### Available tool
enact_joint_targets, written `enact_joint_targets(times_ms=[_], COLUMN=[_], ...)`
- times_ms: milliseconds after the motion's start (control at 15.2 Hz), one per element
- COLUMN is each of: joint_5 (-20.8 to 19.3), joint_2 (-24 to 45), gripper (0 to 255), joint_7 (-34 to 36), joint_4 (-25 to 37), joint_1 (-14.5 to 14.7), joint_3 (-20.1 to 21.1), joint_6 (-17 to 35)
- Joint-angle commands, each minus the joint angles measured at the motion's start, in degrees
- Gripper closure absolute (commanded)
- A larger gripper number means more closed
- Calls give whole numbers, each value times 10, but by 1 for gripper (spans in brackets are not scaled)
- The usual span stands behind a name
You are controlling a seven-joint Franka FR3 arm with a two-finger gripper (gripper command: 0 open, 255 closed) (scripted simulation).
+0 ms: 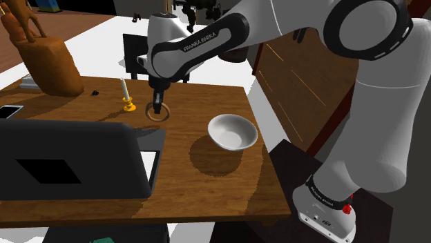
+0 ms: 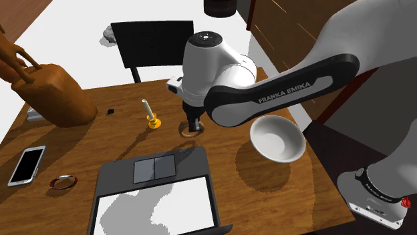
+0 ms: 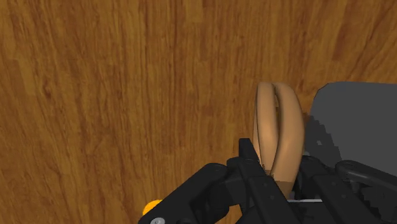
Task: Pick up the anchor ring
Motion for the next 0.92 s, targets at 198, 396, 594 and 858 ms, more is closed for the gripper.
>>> enact_joint_targets(times_ms=[198,396,594,858], joint_5=[2,3,4,4], joint_2=[-15,-24,-32,-37], gripper=[255,255,255,255], joint_7=[0,0,0,0], joint_4=[17,28,41,50], joint_1=[0,-1,-1,-1], joint_3=[1,2,2,2], joint_6=[-32,-52,-72,-87])
